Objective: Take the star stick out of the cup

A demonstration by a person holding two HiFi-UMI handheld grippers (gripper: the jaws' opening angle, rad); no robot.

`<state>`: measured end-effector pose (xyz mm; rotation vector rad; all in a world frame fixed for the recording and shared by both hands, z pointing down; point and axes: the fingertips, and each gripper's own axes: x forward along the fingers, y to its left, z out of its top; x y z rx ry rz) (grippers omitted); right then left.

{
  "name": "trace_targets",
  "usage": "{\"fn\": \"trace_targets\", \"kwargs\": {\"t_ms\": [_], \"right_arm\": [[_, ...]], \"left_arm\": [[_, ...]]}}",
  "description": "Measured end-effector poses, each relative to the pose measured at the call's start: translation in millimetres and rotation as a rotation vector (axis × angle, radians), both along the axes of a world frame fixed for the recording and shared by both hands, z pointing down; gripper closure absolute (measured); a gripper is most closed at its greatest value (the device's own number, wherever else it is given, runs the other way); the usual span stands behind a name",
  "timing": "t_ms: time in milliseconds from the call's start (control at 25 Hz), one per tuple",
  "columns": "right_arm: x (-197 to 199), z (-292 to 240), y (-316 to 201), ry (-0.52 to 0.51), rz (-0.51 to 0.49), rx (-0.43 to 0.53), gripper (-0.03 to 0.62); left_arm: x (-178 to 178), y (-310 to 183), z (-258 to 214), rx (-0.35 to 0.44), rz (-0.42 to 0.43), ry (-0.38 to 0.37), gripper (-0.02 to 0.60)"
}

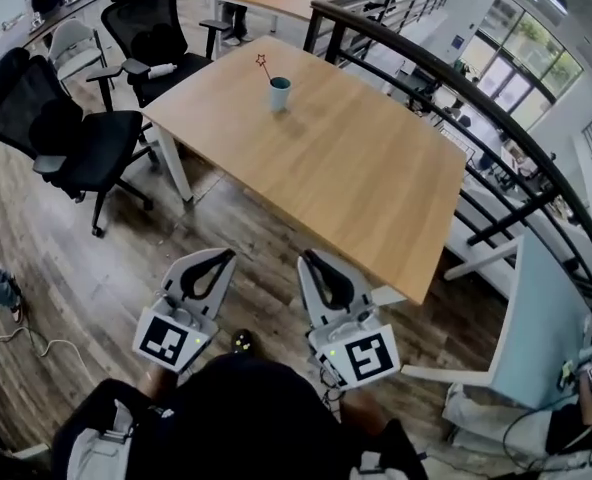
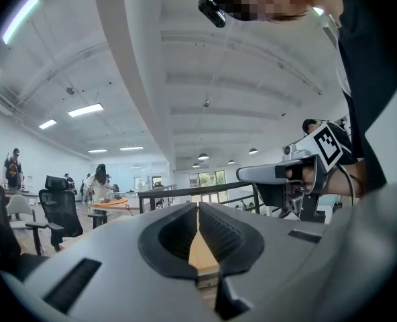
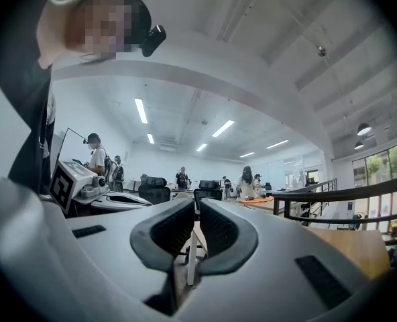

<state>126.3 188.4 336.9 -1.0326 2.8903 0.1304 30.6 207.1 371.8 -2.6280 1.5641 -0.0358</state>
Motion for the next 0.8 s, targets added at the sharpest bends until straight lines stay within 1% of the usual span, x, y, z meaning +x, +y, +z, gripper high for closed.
{"fn": "trace_targets", "kwargs": {"t_ms": [200, 320, 480, 560, 680, 800], "right_arm": [[-17, 11, -21, 0.002, -0.002, -0.033, 0.571], [-27, 16, -28, 0.030, -0.026, -0.030, 0.571], [-41, 11, -42, 0.029, -0.035, -0.028, 0.571], [-45, 16, -51, 0.037, -0.046, -0.038, 0.571], [-53, 19, -62, 0.042, -0.079, -0.056, 0.571], [-58, 22, -76, 0.045, -0.106, -0.059, 0.571]], "left_arm": [[-39, -15, 13, -0.010, -0.058, -0.003, 0.560], [-46, -20, 17, -0.017, -0.061, 0.018, 0.558], [-55, -25, 19, -0.038, -0.072, 0.022, 0.560], [-63, -29, 21, -0.051, -0.098, 0.015, 0.560], [-76, -38, 20, -0.047, -0.155, -0.004, 0.560], [-86, -48, 22, -0.053, -0.192, -0.002, 0.560]]}}
